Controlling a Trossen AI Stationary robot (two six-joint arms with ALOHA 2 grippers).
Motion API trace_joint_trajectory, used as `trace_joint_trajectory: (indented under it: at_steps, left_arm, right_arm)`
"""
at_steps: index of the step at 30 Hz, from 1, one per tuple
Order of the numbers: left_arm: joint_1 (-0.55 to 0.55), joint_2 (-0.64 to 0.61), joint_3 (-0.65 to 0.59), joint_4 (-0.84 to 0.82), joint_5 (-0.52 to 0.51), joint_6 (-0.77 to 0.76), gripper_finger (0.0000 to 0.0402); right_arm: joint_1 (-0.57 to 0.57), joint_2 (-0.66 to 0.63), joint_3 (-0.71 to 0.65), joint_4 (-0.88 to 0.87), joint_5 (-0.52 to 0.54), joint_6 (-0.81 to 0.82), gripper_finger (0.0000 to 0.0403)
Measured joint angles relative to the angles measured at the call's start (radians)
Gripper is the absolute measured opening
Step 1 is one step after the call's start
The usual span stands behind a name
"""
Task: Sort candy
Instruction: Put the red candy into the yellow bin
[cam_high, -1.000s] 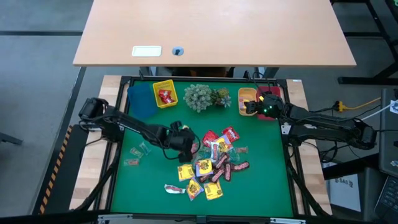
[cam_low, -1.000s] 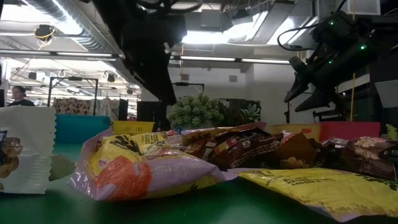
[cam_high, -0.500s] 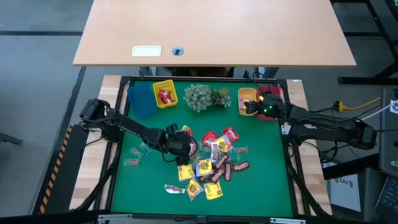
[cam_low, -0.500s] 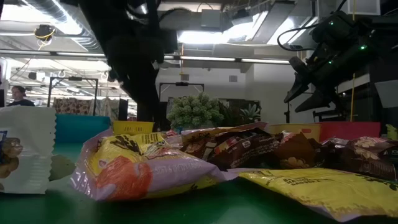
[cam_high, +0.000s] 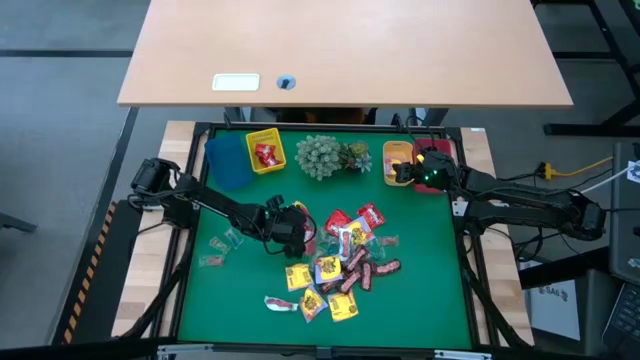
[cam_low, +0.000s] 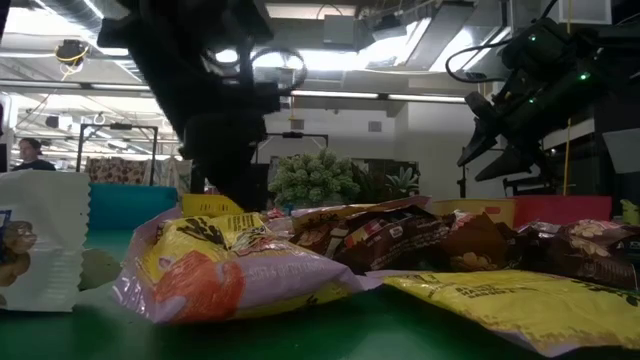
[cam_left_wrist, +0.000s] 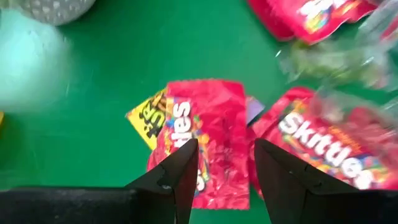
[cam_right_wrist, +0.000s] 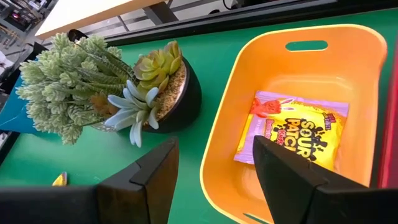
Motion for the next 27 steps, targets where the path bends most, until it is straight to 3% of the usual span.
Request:
trace_joint_trajectory:
  at_steps: [27]
  left_arm:
    - [0.064,0.001,-0.045,0.068,0.041,0.024,0.0144]
  right_arm:
    - [0.0,0.0,0.0,-0.006,0.0,0.0,0.0206]
